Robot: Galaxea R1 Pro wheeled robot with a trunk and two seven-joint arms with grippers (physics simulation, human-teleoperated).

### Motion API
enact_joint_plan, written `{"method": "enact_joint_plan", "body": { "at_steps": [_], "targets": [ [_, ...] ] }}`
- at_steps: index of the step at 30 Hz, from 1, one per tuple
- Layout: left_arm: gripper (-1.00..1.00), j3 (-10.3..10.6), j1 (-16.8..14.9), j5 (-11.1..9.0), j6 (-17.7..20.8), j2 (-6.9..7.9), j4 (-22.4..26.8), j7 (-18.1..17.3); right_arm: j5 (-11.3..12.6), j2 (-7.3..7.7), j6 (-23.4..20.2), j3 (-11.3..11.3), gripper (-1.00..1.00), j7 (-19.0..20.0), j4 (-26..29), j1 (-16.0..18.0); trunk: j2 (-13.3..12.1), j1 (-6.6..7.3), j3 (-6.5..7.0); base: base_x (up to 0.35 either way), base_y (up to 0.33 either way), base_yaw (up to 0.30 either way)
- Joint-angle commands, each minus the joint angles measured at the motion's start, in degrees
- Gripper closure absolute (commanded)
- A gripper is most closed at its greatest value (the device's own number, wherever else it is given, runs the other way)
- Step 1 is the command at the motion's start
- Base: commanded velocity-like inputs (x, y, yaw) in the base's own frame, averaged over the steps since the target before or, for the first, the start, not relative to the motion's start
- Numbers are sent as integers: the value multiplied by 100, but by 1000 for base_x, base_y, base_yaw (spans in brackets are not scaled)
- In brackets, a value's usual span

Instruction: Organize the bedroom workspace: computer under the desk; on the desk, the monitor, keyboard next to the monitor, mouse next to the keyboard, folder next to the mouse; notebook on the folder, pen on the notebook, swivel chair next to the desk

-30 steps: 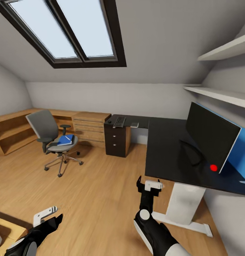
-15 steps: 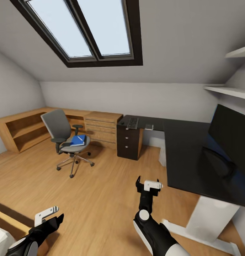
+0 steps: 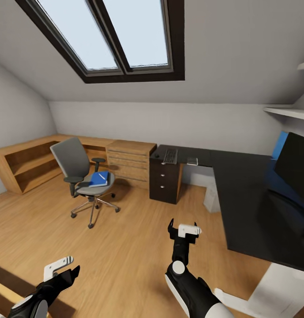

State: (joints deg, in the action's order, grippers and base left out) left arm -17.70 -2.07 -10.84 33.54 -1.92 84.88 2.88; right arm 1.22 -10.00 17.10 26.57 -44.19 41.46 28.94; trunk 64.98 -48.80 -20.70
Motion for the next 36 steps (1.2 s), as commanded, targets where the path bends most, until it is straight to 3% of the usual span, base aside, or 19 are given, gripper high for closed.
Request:
{"method": "enact_joint_plan", "body": {
  "at_steps": [1,23,36],
  "targets": [
    [-100,-6,-4,-60,30,-3,5,30,14,0,26,15,-100,-28,-6,7,4,-4,-7,317,148,0],
    [-100,-6,-4,-67,37,-1,3,17,19,0,267,15,-100,-29,4,7,4,-4,-7,315,92,-3],
    [-100,-6,-4,-68,37,0,11,60,19,0,267,15,-100,-29,3,7,4,-4,-7,83,16,-224]
  ]
}}
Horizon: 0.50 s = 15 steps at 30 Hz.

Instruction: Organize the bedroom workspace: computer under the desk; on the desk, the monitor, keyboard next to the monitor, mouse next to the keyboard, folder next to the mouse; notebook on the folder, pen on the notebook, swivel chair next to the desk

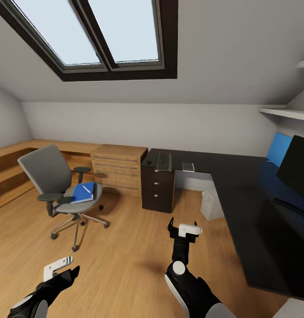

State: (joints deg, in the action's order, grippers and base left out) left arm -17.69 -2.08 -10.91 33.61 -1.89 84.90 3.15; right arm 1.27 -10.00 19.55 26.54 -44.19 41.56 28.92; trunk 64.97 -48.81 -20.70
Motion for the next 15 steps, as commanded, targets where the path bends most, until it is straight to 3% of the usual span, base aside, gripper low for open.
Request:
{"method": "enact_joint_plan", "body": {
  "at_steps": [1,6,11,15],
  "targets": [
    [-100,-7,-3,-60,31,-3,8,34,14,0,22,18,-100,-29,-7,8,4,-3,-7,252,86,-264],
    [-100,5,-3,-60,32,-4,-7,36,14,0,22,18,-100,-29,-7,8,4,-3,-7,297,86,-266],
    [-100,296,-3,-53,32,2,-190,58,14,0,29,18,-100,-29,-12,8,4,-3,-7,315,80,-269],
    [-100,384,-3,-52,32,4,-234,63,11,0,31,18,-100,-29,-15,8,4,-3,-7,318,79,-269]
  ]
}}
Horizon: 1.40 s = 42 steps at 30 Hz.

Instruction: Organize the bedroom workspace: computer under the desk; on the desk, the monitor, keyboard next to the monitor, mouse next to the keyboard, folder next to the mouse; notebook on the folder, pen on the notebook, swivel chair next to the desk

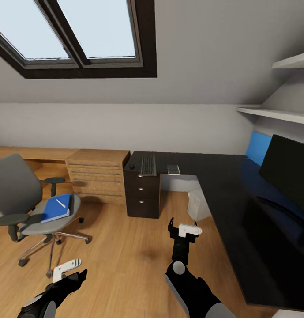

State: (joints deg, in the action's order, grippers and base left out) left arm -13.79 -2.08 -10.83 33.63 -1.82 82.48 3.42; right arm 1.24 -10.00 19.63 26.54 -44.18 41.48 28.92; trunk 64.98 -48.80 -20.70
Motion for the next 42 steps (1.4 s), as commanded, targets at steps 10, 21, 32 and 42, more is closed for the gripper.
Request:
{"method": "enact_joint_plan", "body": {
  "at_steps": [10,21,32,42],
  "targets": [
    [-100,42,-3,-64,30,-2,-46,36,8,0,19,18,-100,-29,-8,8,4,-4,-7,319,76,-269],
    [-100,28,-3,-59,23,6,-16,36,3,0,23,357,-100,20,-333,8,4,-4,-7,319,109,-86],
    [-100,26,-3,-59,21,12,22,36,-1,0,634,489,-100,24,-343,10,4,-4,-7,319,133,-1],
    [-100,37,-3,-59,-20,-2,84,8,368,0,714,456,-100,516,-361,10,4,-4,-7,319,141,0]
  ]
}}
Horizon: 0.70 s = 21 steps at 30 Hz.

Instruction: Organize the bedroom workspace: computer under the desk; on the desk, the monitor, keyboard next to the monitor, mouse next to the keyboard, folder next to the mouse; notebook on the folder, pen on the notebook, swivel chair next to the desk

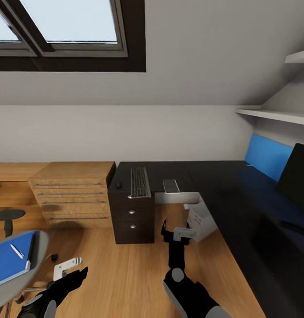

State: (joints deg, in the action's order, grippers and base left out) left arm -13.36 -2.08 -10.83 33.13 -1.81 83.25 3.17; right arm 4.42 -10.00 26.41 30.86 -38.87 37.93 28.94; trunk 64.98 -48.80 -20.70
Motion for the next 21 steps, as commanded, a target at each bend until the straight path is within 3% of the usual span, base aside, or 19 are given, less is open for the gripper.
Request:
{"method": "enact_joint_plan", "body": {
  "at_steps": [1,2,4,5,6,8,10,11,12,13,17,19,21],
  "targets": [
    [-100,-7,-3,-60,29,-3,53,19,357,0,53,18,-100,228,-2,8,4,-4,-7,319,142,0],
    [-100,-7,-3,-60,29,-3,80,14,539,0,59,16,-100,363,-1,9,4,-4,-7,319,142,0],
    [-100,-8,-3,-65,31,1,166,-2,1484,0,62,5,-100,1049,2,8,4,-4,-7,319,142,0],
    [-100,-8,-3,-66,32,0,178,-5,1756,0,56,-3,-100,1244,1,9,4,-4,-7,319,142,0],
    [-100,-5,-3,-67,30,-1,197,-10,2309,0,40,-18,-100,1612,-4,8,4,-4,-7,319,142,0],
    [-100,-3,-3,-68,29,-2,219,-13,2874,0,4,-23,-100,1938,-8,8,4,-4,-7,319,142,0],
    [-100,-1,-2,-68,28,-3,269,-16,3949,0,-189,-24,-100,2445,-9,7,4,-4,-7,319,142,0],
    [-100,1,0,-68,28,-3,281,-16,4183,0,-263,-23,-100,2545,-7,7,4,-4,-7,319,142,0],
    [-100,7,2,-69,28,-3,301,-17,4597,0,-429,-23,-100,2732,-3,7,4,-4,-7,319,142,0],
    [-100,72,4,-70,31,-3,319,-17,5165,0,-784,-27,-100,3085,5,9,4,-4,-7,319,142,0],
    [-100,224,5,-76,29,-4,293,-18,5621,117,-1375,-53,-100,3689,5,7,4,-4,-7,319,145,0],
    [-100,266,6,-71,27,-4,281,-25,5827,361,-1852,-108,-100,4356,14,7,4,-4,-7,311,180,0],
    [-100,270,6,-71,33,-4,282,-26,5843,401,-1884,-133,-100,4494,27,7,4,-4,-7,264,178,0]
  ]
}}
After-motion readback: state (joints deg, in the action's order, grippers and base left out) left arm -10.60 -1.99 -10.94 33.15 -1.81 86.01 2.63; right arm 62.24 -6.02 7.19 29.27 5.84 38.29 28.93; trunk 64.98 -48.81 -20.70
